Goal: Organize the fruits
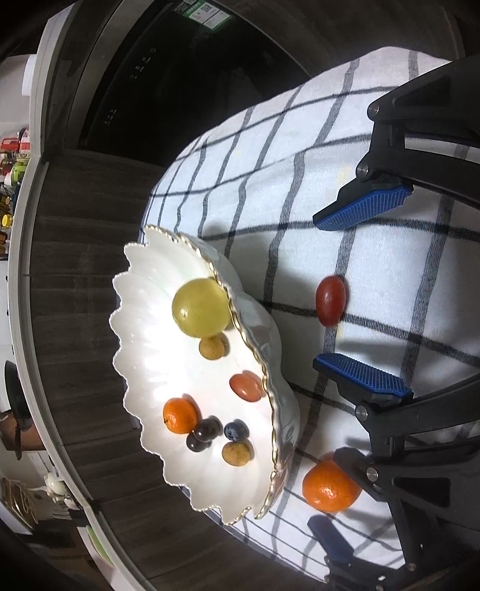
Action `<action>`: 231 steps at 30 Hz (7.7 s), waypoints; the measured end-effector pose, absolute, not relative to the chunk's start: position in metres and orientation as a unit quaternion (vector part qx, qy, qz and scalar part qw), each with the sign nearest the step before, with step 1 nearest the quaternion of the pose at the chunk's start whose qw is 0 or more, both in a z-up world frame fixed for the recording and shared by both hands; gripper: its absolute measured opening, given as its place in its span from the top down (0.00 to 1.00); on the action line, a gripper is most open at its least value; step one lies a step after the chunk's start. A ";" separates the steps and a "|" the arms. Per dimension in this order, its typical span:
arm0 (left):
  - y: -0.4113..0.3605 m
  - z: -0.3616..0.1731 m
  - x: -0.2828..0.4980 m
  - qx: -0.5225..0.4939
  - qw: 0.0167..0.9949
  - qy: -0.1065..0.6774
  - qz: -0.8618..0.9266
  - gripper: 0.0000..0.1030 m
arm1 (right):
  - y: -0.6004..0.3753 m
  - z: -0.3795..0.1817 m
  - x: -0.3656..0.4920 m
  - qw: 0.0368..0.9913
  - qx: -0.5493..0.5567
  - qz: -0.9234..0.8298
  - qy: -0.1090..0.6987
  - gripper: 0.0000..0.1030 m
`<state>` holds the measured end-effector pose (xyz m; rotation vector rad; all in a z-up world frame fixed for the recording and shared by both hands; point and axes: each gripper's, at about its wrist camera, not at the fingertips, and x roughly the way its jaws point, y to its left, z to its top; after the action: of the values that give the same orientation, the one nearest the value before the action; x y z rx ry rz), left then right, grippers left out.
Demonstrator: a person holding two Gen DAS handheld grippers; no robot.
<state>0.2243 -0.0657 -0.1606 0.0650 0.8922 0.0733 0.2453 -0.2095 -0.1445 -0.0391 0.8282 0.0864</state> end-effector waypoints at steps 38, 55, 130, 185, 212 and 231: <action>-0.065 -0.158 0.222 0.018 0.899 0.437 0.017 0.59 | -0.202 -0.146 0.248 0.909 -0.029 0.049 0.412 0.70; -0.066 -0.121 0.204 0.022 0.914 0.405 0.016 0.59 | -0.205 -0.108 0.225 0.925 -0.018 0.054 0.376 0.70; -0.039 -0.055 0.294 0.012 0.937 0.347 0.041 0.59 | -0.197 -0.042 0.300 0.946 -0.012 0.034 0.322 0.70; -0.023 -0.058 0.321 0.013 0.938 0.341 0.065 0.14 | -0.190 -0.045 0.339 0.947 -0.034 0.009 0.319 0.19; -0.011 -0.019 0.254 0.011 0.948 0.311 0.065 0.14 | -0.187 -0.005 0.270 0.957 -0.034 0.005 0.289 0.19; -0.001 -0.017 0.192 0.018 0.946 0.319 0.058 0.14 | -0.180 -0.003 0.203 0.957 -0.031 0.007 0.288 0.19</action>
<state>0.1922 -0.0010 -0.0168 0.0376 0.6490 0.1190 0.2031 -0.1796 -0.0031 -0.0638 0.5834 0.0132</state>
